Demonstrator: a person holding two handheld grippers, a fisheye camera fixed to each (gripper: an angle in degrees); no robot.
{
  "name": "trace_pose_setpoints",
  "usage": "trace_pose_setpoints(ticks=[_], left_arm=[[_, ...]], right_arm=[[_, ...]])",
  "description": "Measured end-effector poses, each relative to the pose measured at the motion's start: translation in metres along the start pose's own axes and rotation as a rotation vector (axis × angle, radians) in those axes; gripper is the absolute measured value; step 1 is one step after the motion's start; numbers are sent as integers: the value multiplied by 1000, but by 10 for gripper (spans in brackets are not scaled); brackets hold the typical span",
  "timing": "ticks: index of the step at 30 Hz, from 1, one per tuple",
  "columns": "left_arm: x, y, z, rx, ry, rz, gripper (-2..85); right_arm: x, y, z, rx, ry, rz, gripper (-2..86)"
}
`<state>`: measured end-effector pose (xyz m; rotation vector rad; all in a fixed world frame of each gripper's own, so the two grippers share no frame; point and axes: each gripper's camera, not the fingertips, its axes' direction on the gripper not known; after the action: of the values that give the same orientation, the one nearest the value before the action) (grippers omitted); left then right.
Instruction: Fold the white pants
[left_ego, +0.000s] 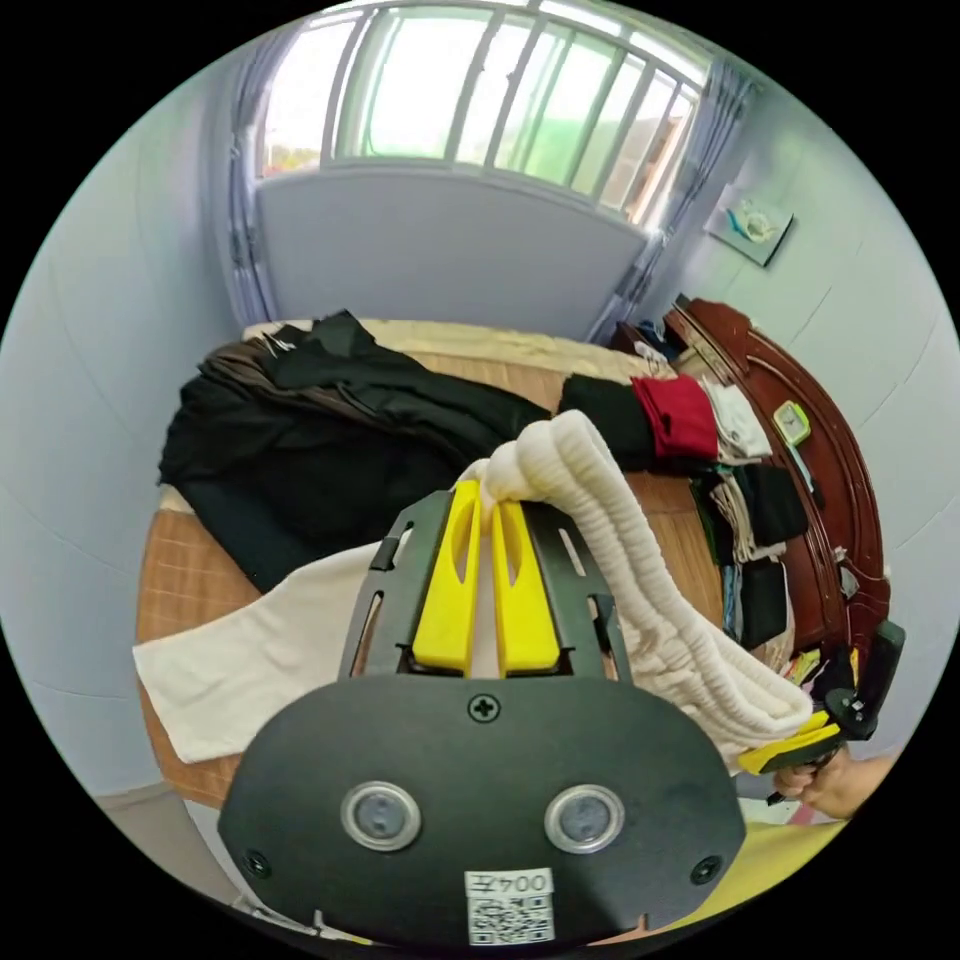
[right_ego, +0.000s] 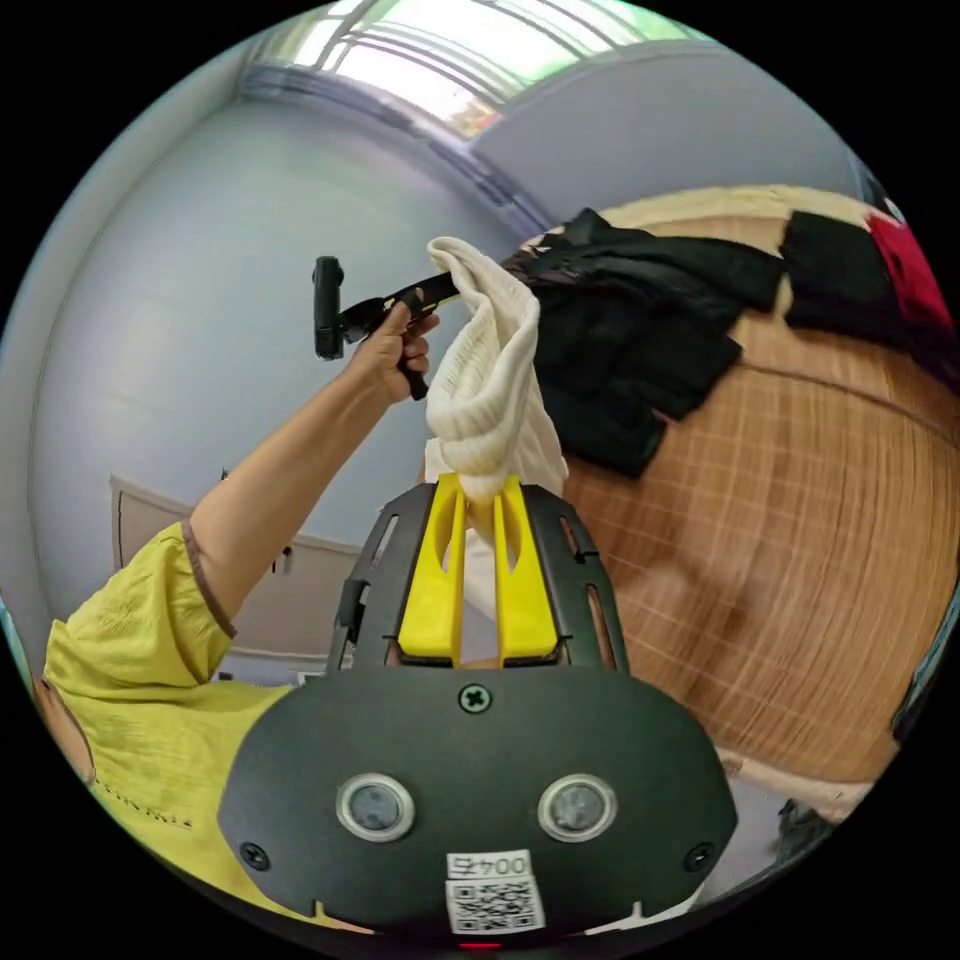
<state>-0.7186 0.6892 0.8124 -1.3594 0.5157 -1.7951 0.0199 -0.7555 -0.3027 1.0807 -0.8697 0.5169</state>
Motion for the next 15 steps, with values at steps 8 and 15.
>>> trace_pose_setpoints(ticks=[8, 15], left_arm=[[195, -43, 153, -210, 66, 152, 4], [326, -72, 255, -337, 95, 224, 5]], right_arm=[[163, 33, -167, 25, 33, 247, 54], [274, 58, -284, 56, 10, 379, 53]])
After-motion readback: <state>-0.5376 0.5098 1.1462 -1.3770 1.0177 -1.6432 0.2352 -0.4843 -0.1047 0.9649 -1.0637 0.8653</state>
